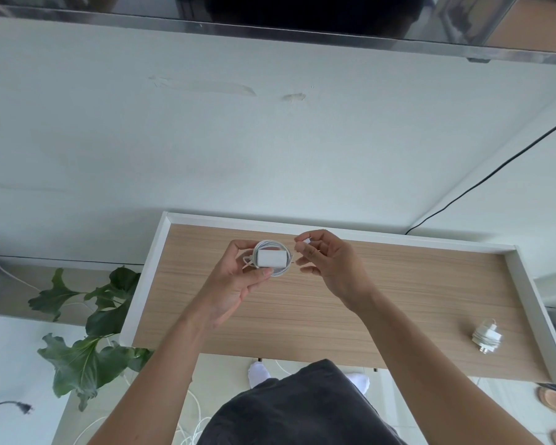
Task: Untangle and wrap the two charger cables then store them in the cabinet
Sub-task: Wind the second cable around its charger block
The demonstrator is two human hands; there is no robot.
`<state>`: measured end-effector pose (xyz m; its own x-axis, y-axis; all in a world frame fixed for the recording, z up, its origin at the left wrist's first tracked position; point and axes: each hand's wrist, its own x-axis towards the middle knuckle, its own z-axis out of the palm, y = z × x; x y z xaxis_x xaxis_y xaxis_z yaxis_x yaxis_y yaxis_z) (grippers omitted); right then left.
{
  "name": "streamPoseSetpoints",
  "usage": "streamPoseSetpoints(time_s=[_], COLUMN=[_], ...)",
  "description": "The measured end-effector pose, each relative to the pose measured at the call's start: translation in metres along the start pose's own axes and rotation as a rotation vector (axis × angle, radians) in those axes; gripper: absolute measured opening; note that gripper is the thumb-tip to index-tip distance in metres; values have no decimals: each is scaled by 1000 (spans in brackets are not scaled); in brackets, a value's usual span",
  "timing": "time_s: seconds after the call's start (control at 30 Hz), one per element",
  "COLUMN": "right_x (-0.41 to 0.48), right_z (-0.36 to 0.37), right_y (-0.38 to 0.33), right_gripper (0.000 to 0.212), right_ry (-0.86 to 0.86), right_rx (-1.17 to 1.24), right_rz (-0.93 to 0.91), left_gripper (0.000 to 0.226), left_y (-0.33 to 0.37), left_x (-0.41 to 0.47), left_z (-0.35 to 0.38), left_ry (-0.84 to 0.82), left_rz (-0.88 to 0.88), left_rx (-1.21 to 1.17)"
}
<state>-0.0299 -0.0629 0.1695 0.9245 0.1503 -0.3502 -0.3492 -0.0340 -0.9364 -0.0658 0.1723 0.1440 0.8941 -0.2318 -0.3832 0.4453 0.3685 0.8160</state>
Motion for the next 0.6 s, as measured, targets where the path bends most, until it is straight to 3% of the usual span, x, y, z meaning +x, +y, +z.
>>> streamPoseSetpoints(time_s=[0.17,0.33,0.6], right_x=[4,2,6], right_z=[5,5,8], right_y=[-4,-7,1], right_gripper=[41,21,35], right_ry=[104,101,-31], right_rx=[54,-231,-698], right_rz=[-39,-146,-299], left_gripper=[47,40,40], left_y=[-4,-5,-4], left_x=[2,6,9], left_z=[5,12,13], left_ry=[89,198,224], left_rz=[72,142,251], left_rx=[121,242,437])
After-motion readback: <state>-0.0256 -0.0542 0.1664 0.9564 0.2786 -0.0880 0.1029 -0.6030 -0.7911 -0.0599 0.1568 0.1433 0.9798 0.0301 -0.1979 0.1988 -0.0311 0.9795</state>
